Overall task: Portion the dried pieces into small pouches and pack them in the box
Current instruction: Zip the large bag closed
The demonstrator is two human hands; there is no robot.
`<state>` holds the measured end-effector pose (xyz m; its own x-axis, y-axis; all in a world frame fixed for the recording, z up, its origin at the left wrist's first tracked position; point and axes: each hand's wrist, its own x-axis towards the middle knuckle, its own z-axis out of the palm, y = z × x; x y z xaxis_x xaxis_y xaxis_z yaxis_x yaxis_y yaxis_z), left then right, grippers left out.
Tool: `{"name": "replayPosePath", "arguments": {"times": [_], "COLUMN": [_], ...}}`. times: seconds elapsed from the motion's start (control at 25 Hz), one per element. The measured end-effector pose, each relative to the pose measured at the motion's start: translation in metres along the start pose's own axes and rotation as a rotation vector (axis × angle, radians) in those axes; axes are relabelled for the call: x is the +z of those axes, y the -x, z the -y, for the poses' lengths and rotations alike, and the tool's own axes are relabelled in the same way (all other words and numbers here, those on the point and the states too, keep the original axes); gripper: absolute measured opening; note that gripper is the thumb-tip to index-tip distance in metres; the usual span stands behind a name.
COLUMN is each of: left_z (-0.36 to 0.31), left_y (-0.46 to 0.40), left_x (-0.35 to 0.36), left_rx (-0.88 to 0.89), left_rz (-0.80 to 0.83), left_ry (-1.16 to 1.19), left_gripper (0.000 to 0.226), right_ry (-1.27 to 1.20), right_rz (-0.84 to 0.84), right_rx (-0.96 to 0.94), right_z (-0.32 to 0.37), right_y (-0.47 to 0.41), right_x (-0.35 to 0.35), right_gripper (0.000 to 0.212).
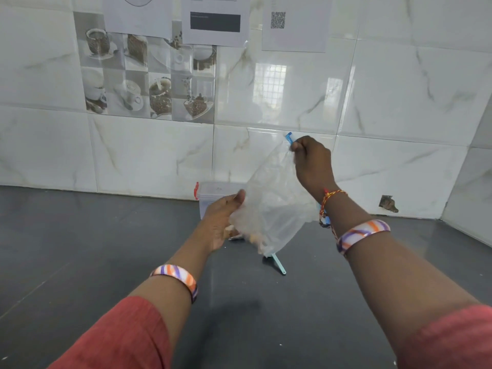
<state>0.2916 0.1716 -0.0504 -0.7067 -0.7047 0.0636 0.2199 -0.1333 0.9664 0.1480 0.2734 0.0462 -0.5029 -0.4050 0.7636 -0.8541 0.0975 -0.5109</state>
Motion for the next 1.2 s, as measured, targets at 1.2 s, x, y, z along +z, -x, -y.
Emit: {"name": "replayPosePath", "arguments": {"times": [1.2], "left_z": [-0.058], "left_y": [-0.009], "left_x": [-0.022], "left_rx": [0.355], "left_rz": [-0.234], "left_ry": [0.147], "left_gripper": [0.019], "right_ry": [-0.230], "right_rz": [0.701], "right_rx": [0.211], "right_z": [-0.005], "right_y": [0.017], "right_x": [-0.020], "right_gripper": [0.016]}}
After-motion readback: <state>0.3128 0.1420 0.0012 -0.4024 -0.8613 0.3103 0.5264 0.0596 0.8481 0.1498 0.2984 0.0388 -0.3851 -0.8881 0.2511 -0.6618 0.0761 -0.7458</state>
